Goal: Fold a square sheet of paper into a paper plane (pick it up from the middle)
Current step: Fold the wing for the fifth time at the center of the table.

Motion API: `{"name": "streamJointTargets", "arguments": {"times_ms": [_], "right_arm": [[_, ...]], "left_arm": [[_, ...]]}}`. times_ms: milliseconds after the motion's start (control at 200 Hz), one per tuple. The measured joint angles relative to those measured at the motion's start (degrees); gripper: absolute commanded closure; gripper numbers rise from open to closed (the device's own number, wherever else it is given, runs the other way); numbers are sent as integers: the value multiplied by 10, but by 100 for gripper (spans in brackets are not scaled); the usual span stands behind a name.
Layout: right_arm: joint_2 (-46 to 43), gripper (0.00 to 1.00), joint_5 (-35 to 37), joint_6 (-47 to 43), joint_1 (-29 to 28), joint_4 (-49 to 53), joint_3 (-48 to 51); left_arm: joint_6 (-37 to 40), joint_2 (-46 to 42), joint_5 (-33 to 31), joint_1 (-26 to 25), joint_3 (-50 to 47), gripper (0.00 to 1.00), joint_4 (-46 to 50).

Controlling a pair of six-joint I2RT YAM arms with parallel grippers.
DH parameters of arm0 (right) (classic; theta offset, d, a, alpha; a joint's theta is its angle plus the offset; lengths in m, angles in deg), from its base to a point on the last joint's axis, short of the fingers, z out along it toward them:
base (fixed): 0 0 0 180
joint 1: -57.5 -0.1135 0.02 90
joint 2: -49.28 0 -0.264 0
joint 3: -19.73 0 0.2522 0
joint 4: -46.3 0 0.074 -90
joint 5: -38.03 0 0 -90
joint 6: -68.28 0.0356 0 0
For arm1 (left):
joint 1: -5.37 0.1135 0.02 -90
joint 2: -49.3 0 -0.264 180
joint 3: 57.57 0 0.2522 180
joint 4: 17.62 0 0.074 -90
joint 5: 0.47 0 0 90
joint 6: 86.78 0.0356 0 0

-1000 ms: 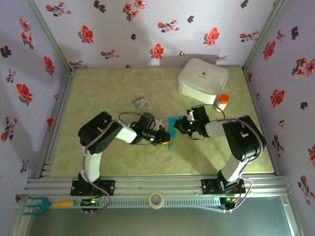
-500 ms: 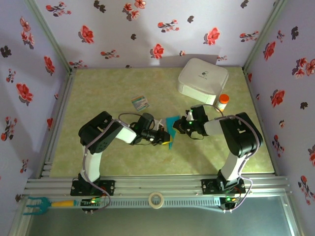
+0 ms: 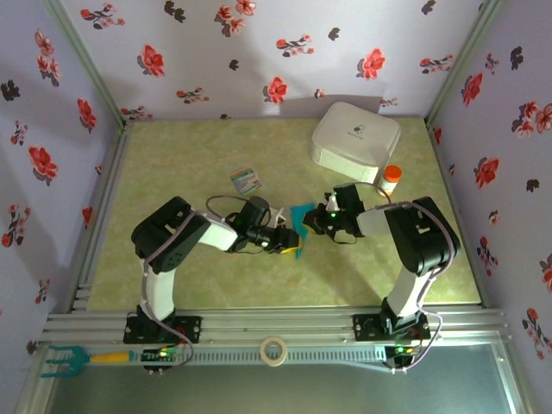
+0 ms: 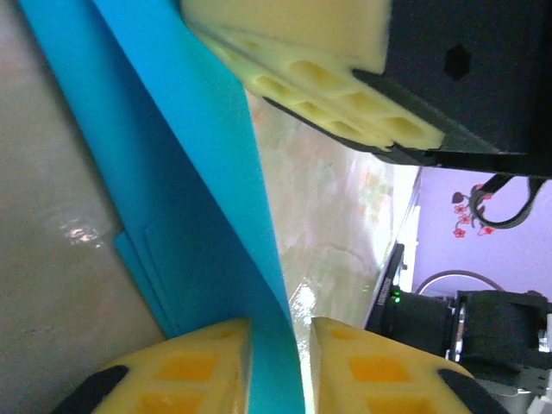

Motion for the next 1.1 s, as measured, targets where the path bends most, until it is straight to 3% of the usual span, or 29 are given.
{"name": "streamJointTargets", "arguments": {"times_ms": [250,365,470,575,725,1100], "right_arm": [[0,89,2,0,0,2,-1],[0,90,4,-1,-1,10,-4],[0,90,6,-5,-3,16,-7],[0,90,8,-6,-3,23,-10],[0,90,10,-6,-4,26,-11],[0,90,14,-8,-4,34,-15]], "left_arm": [[37,-2,-18,-6,17,99,62],[49,-5,-26,-10,26,96,89],[60,-11,-36,-14,33,86,110],[70,-22,-46,-21,35,86,132],[77,-26,-57,-26,34,100,154],[88,-35,-63,-31,33,89,171]]}}
